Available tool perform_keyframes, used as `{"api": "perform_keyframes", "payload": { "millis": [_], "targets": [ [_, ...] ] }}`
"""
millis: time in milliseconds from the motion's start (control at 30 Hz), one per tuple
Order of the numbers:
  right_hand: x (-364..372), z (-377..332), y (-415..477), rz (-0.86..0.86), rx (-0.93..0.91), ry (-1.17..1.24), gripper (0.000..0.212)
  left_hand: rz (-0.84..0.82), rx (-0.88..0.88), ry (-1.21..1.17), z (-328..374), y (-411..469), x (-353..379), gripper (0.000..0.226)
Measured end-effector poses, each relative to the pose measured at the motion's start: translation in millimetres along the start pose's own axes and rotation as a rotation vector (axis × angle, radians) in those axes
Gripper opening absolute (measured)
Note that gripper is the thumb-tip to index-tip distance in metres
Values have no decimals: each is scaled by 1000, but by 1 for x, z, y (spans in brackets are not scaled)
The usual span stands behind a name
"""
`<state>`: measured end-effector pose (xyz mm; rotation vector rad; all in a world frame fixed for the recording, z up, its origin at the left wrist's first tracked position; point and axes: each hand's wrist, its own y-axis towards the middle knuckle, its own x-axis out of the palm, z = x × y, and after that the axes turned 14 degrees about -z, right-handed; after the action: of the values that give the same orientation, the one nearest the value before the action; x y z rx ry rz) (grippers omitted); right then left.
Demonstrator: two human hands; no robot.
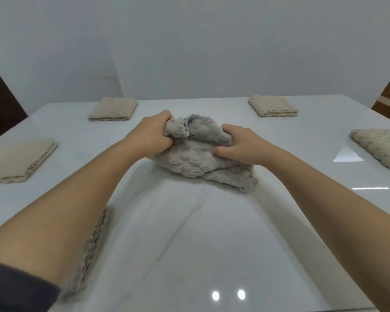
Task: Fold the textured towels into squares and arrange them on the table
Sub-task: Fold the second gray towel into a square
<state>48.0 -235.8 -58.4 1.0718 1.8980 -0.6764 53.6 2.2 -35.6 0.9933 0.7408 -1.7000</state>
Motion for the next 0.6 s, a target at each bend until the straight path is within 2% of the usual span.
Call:
{"api": "perform_keyframes", "payload": {
  "millis": [133, 300, 467, 533, 600],
  "targets": [
    [0, -15, 0, 15, -34, 85, 18, 121, -73, 34, -13, -15, -8, 4],
    [-29, -30, 29, 324, 3, -53, 12, 359, -216, -36, -19, 2, -35, 13],
    [-89, -66, 43, 631, -56, -236, 21, 683, -63, -151, 7, 8, -103, 30],
    [-92, -69, 43, 665, -120, -274, 23, 677, 55, -221, 4, -2, -108, 23],
    [-78, -64, 37, 558, -211, -291, 28, 572, 97, -233, -11, -19, -96, 21]
  ]
}}
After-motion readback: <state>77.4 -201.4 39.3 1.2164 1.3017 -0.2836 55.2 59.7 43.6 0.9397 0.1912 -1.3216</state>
